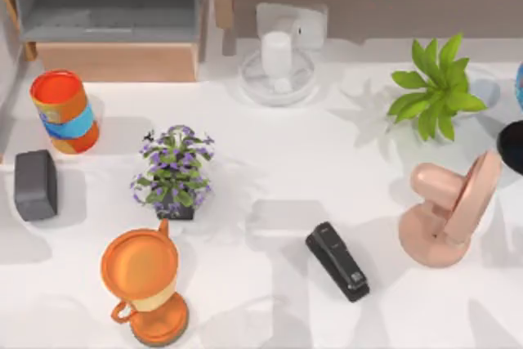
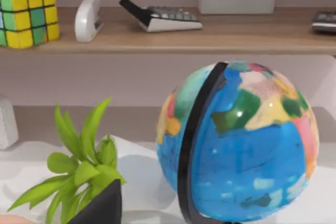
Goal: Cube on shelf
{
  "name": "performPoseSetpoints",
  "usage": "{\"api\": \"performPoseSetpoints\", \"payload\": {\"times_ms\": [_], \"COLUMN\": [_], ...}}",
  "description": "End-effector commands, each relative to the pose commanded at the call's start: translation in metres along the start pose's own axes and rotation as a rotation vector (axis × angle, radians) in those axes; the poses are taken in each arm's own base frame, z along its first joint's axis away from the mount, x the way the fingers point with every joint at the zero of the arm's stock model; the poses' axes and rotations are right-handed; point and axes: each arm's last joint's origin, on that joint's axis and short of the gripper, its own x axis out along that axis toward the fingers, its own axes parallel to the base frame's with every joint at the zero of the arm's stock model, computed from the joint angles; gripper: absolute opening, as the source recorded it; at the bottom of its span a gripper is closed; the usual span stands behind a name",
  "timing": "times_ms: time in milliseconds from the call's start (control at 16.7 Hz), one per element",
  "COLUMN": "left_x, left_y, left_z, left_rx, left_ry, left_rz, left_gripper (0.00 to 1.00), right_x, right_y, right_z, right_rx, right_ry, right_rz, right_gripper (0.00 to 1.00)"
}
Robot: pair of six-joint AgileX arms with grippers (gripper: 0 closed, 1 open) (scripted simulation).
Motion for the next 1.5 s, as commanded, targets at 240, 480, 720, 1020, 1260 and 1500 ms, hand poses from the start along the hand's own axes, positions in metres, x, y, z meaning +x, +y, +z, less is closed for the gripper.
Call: {"api": "performPoseSetpoints", "payload": {"times_ms": [240,480,720,1020,1260,1500], "left_x": [0.0,0.0,0.0,0.0,0.0,-0.0007], "left_y": [0.0,0.0,0.0,0.0,0.0,-0.0039], "left_z": [0.0,0.0,0.0,0.0,0.0,-0.0004], "left_rx": [0.0,0.0,0.0,0.0,0.0,-0.016], "left_ry": [0.0,0.0,0.0,0.0,0.0,0.003], "left_rz": [0.0,0.0,0.0,0.0,0.0,-0.016], "left_gripper": [0.92,0.62,0.32,0.0,0.0,0.0], "right_x": [0.0,0.0,0.0,0.0,0.0,0.0], "right_y": [0.0,0.0,0.0,0.0,0.0,0.0], "right_z": [0.0,0.0,0.0,0.0,0.0,0.0], "right_rx": [0.0,0.0,0.0,0.0,0.0,0.0], "right_ry": [0.0,0.0,0.0,0.0,0.0,0.0], "right_rz": [0.0,0.0,0.0,0.0,0.0,0.0], "right_gripper": [1.0,1.0,1.0,1.0,1.0,1.0]}}
